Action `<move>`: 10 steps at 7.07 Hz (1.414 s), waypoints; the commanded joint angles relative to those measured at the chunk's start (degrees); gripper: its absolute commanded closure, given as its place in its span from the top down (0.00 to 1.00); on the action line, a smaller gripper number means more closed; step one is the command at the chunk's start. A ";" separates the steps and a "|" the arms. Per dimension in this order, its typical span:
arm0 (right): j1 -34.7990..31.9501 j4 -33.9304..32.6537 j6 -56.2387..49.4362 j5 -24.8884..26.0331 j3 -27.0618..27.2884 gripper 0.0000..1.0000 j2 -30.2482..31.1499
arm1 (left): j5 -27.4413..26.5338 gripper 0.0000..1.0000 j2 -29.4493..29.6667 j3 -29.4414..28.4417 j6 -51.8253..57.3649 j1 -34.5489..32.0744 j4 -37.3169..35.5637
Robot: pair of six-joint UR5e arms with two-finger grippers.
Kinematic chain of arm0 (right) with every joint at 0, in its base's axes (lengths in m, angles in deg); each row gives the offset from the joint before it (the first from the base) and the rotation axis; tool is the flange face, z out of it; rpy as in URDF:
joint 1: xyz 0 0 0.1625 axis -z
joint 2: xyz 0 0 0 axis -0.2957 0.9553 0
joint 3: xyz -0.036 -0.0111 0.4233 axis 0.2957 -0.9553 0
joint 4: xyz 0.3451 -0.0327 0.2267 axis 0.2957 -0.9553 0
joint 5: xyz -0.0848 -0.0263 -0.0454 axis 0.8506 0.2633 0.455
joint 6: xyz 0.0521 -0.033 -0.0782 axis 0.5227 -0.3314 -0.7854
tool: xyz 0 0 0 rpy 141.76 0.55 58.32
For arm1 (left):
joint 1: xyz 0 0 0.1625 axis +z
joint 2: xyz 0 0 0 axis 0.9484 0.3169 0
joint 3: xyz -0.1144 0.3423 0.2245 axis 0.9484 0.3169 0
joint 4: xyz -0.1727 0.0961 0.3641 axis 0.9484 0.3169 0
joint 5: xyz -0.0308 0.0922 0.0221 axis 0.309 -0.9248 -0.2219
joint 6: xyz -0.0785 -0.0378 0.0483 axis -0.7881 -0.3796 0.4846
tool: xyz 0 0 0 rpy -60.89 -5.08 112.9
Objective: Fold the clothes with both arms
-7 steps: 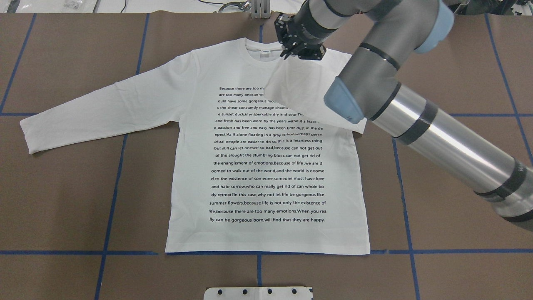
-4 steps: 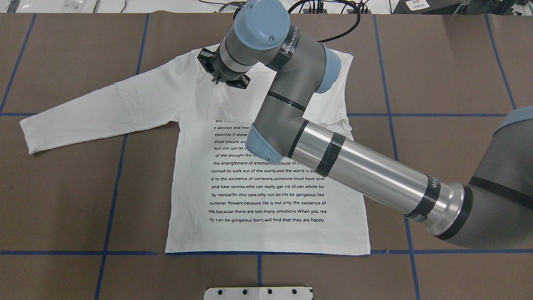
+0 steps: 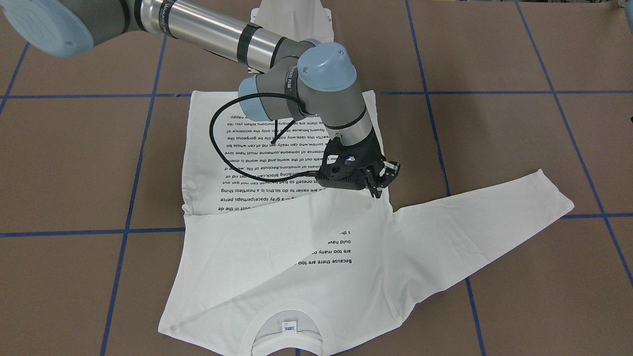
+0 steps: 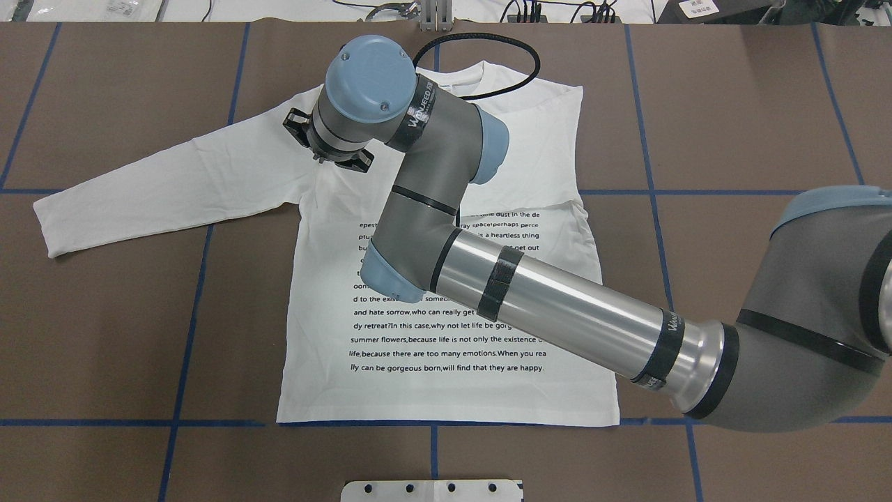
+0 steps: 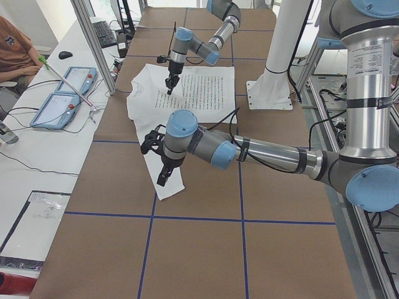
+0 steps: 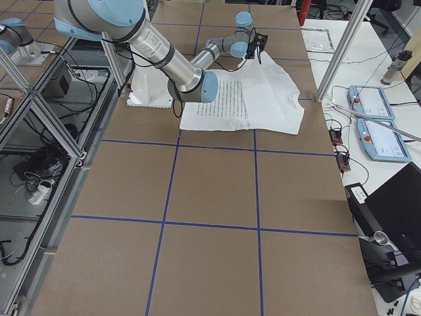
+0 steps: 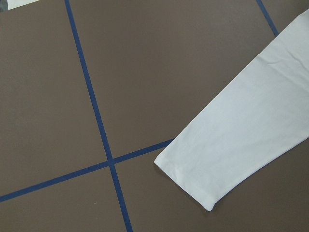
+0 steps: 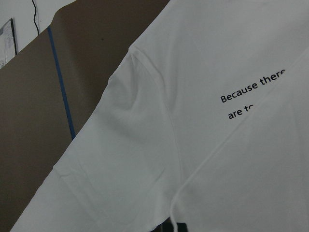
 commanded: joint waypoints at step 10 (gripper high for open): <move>-16.14 -7.44 3.45 -18.78 30.40 0.99 30.56 | -0.43 0.88 11.55 -24.37 -17.28 9.62 11.68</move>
